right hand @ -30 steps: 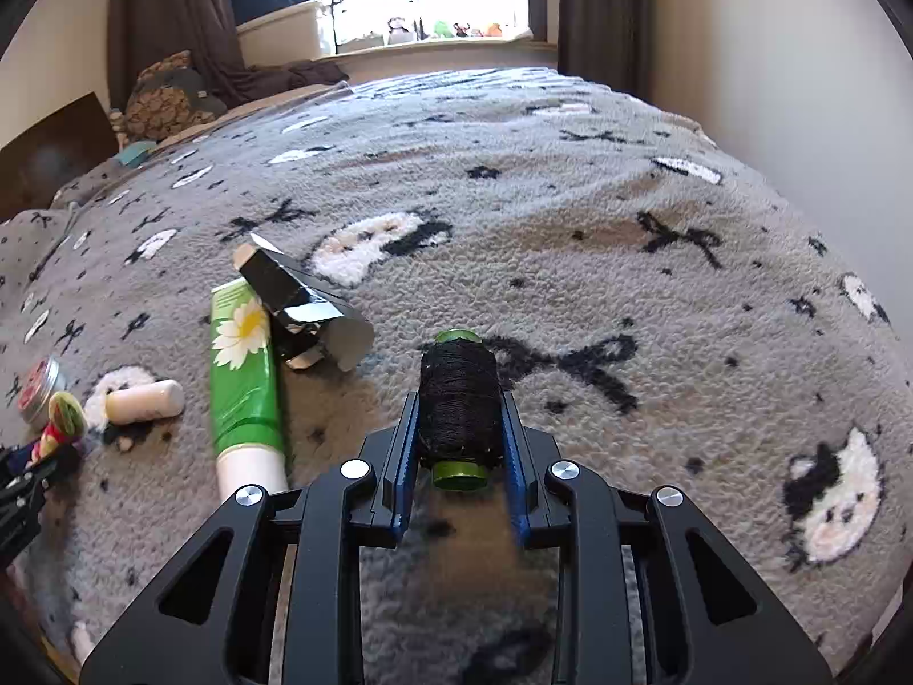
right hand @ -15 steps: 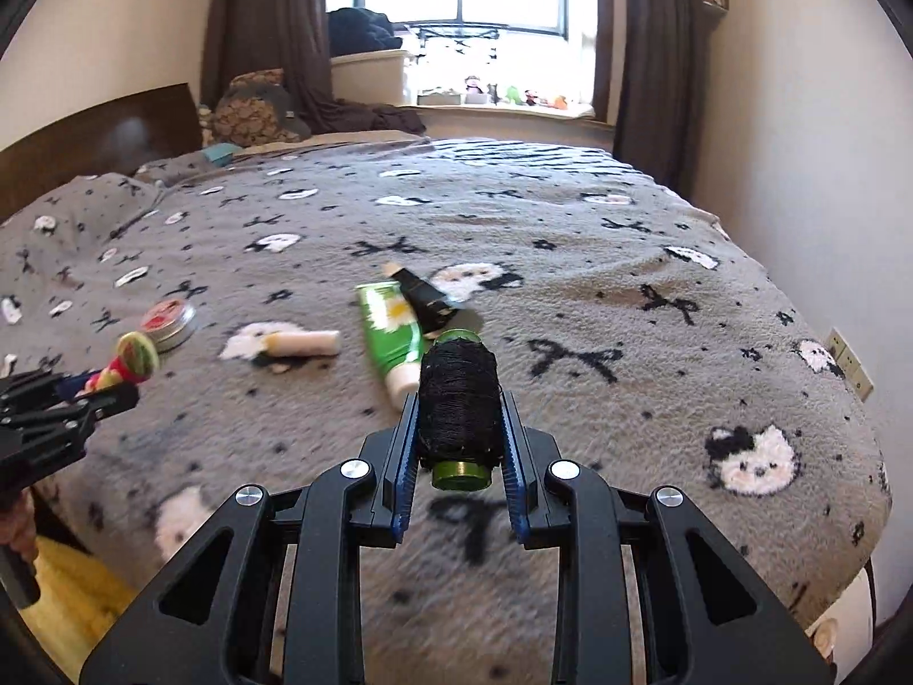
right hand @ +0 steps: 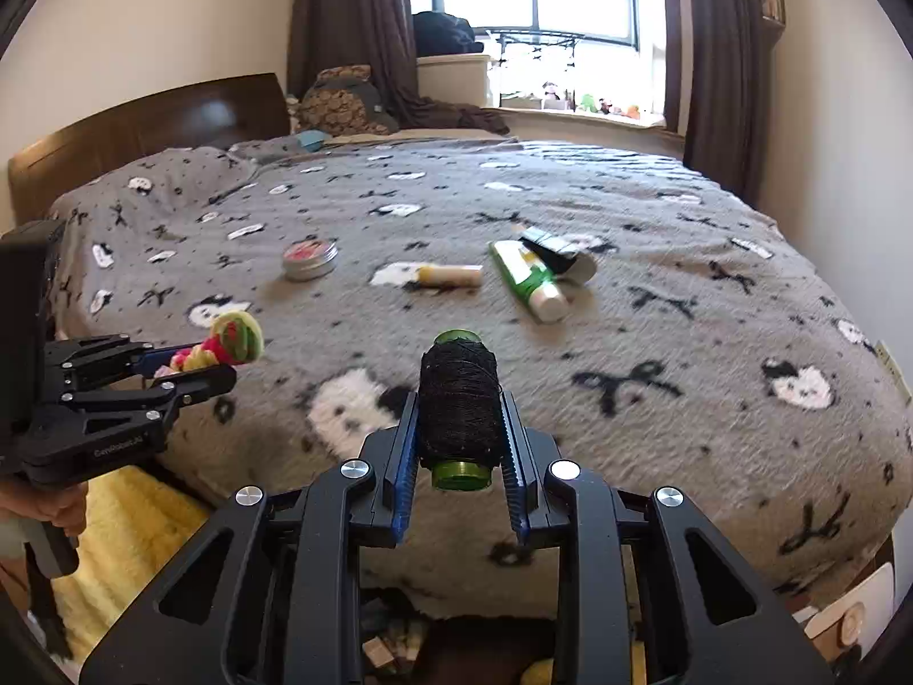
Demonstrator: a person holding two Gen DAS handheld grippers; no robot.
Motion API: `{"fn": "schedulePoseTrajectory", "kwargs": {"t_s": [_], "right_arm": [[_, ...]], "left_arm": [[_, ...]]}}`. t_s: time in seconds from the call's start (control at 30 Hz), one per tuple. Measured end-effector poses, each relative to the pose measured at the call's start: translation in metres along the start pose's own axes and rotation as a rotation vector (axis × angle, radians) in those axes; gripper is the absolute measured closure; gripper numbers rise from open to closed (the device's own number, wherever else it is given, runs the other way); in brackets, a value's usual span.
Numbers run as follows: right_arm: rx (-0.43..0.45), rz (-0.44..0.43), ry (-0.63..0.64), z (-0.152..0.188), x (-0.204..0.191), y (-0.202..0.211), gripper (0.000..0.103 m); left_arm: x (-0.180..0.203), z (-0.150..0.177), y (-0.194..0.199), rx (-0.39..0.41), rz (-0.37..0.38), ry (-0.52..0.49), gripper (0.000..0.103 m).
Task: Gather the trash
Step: 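Lower both tools below the bed edge and open them over the bin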
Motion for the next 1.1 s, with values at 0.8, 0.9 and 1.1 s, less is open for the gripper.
{"fn": "schedulePoseTrajectory", "kwargs": {"t_s": [0.8,0.9,1.1], "right_arm": [[-0.303,-0.096,0.002,0.122,-0.059,-0.055,0.076],[-0.341,-0.098,0.003,0.134,-0.061,-0.066,0.076],[-0.425,-0.127,-0.003,0.157,-0.065,-0.085,0.076]], "left_arm": [[-0.002,0.163,-0.043,-0.320,0.054,0.097,0.072],[0.000,0.179,-0.055,-0.364,0.059,0.120,0.072],[-0.001,0.196,-0.072,-0.419,0.066,0.159,0.072]]}}
Point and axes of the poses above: each gripper's, at about its wrist camera, not at the fingertips, and y roughly against the way its jaws point, x to its right, z to its underside, the point moved 4 cm from there along -y, roughly the way its jaws point, and after that the axes turned 1 degree about -x, right-handed, at the moved point
